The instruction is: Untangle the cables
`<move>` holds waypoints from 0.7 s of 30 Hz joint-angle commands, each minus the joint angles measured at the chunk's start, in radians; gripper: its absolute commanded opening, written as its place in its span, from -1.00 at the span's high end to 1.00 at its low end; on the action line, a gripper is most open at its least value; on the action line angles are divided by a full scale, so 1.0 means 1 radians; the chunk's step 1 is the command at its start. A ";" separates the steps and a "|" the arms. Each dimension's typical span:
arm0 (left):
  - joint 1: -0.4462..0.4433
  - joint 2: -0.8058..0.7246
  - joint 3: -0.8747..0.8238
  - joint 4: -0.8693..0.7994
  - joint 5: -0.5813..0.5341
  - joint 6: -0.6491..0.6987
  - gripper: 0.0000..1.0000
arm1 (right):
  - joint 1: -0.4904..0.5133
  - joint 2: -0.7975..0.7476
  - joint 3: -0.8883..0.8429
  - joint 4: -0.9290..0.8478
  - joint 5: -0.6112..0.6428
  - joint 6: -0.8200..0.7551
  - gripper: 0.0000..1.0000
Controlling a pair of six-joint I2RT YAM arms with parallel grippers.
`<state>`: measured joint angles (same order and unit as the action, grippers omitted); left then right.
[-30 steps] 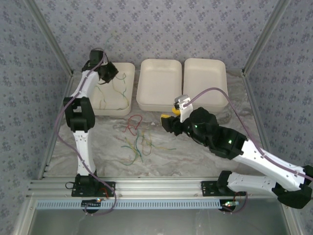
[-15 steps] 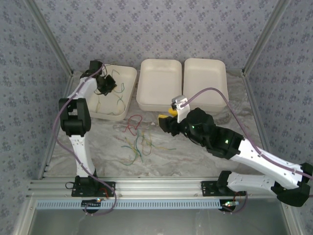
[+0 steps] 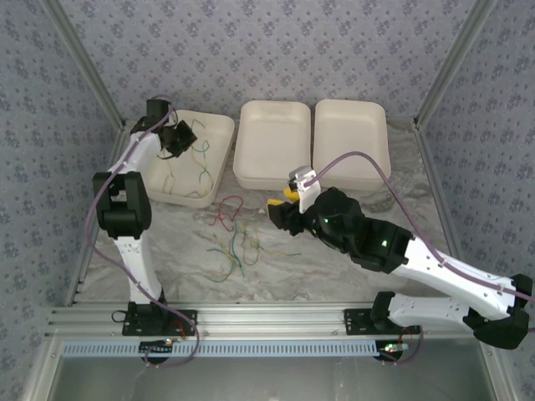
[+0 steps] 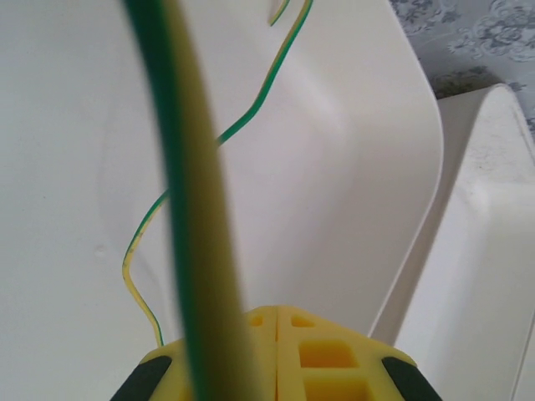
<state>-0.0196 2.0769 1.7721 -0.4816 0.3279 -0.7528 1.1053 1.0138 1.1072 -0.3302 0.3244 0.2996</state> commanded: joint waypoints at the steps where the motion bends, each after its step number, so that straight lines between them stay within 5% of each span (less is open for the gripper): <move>1: 0.008 -0.058 0.031 -0.097 -0.005 0.007 1.00 | 0.008 0.001 -0.010 0.019 0.021 0.010 -0.02; 12: 0.022 -0.076 -0.064 -0.157 0.003 0.029 1.00 | 0.011 0.008 -0.009 0.010 0.018 0.022 -0.02; 21: 0.029 0.049 0.001 -0.235 -0.027 0.009 1.00 | 0.011 0.021 -0.008 -0.007 0.020 0.031 -0.02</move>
<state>0.0048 2.0655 1.7317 -0.6537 0.3168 -0.7429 1.1091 1.0279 1.1065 -0.3294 0.3264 0.3111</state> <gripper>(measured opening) 0.074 0.508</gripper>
